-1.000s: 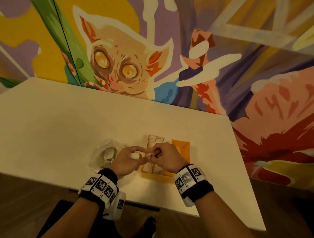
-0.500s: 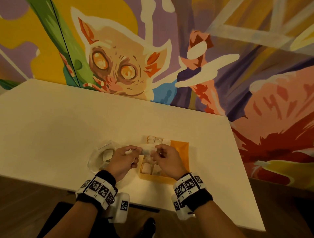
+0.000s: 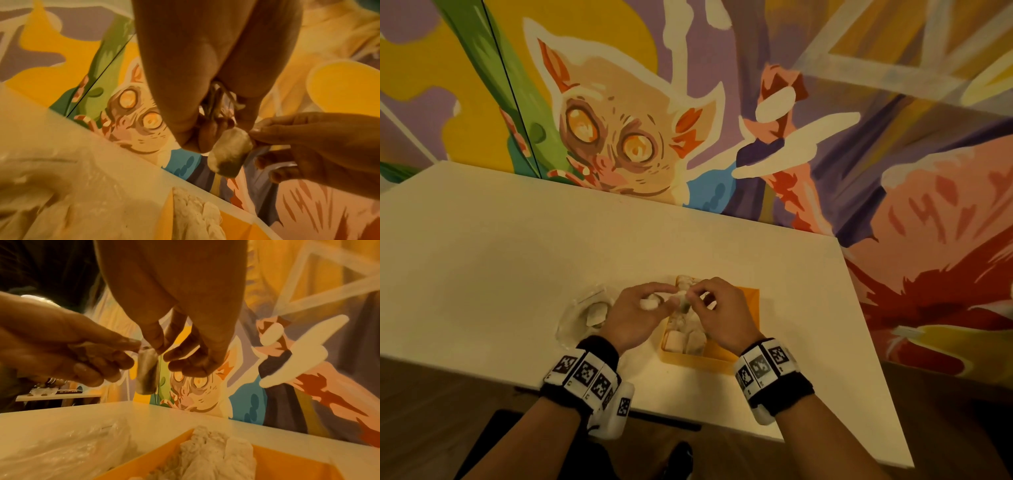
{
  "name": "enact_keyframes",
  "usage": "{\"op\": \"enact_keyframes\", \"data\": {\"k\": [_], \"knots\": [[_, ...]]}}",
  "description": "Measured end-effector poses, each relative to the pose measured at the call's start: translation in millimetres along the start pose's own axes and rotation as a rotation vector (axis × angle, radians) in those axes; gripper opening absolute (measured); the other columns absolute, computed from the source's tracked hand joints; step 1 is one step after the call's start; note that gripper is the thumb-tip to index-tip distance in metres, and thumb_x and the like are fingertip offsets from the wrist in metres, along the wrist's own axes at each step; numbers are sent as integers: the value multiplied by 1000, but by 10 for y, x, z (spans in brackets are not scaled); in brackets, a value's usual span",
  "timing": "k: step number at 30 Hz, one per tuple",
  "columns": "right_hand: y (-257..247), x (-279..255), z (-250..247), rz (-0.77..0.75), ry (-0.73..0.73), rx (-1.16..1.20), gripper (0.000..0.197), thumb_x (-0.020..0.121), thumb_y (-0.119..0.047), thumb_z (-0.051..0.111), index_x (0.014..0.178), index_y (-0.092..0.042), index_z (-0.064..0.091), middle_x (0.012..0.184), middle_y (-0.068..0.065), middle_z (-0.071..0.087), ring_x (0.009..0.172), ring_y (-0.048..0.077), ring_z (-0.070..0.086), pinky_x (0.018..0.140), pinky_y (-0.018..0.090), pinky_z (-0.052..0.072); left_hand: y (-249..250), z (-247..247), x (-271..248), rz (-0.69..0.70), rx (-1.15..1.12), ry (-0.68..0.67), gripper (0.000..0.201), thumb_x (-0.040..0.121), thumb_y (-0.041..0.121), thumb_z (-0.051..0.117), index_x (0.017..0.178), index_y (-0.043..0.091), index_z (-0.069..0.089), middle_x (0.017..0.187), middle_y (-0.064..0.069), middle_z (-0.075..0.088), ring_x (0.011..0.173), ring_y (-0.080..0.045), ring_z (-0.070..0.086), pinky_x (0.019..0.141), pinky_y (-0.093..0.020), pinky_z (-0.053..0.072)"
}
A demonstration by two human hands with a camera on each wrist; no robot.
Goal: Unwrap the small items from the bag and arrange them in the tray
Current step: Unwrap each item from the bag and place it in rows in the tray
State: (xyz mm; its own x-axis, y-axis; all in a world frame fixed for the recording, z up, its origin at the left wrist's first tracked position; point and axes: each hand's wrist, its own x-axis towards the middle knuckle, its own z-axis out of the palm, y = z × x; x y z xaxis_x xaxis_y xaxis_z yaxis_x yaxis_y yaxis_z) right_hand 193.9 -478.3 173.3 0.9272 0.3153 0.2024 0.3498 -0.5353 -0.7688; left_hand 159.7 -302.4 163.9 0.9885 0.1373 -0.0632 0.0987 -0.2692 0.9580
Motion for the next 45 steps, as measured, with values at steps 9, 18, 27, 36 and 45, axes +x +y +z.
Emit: {"op": "enact_keyframes", "data": {"k": [9, 18, 27, 36, 45], "knots": [[3, -15, 44, -36, -4, -79, 7, 95, -24, 59, 92, -22, 65, 94, -12, 58, 83, 4, 55, 75, 10, 42, 26, 30, 75, 56, 263, 47, 4, 88, 33, 69, 87, 32, 72, 98, 6, 70, 98, -8, 57, 82, -23, 38], [75, 27, 73, -56, 17, -208, 9, 96, -27, 54, 92, -26, 62, 95, -12, 59, 88, 9, 55, 82, 33, 50, 30, 140, 84, 176, 399, 76, 13, 92, 30, 64, 98, 24, 74, 96, 8, 68, 85, -5, 52, 66, -10, 31], [209, -18, 102, 101, -112, -57, 18, 94, -32, 59, 89, -19, 70, 90, -7, 70, 84, 9, 61, 74, 19, 46, 53, 134, 175, 176, 340, 57, 13, 93, 25, 62, 97, 18, 73, 101, 4, 70, 92, -9, 54, 69, -6, 31], [200, 17, 87, 142, -88, -2, 15, 93, -30, 62, 92, -19, 72, 93, -7, 68, 82, 6, 58, 67, 10, 40, -1, 187, 210, 138, 328, 14, 14, 93, 28, 62, 100, 22, 73, 106, 3, 68, 96, -8, 54, 80, -19, 35], [410, 118, -5, 306, -126, -26, 12, 91, -19, 66, 88, -11, 75, 82, -7, 66, 78, 8, 61, 70, 23, 53, -142, 233, 241, 21, 260, 38, 7, 92, 31, 64, 89, 27, 69, 96, 10, 69, 97, -9, 58, 79, -23, 37]]}}
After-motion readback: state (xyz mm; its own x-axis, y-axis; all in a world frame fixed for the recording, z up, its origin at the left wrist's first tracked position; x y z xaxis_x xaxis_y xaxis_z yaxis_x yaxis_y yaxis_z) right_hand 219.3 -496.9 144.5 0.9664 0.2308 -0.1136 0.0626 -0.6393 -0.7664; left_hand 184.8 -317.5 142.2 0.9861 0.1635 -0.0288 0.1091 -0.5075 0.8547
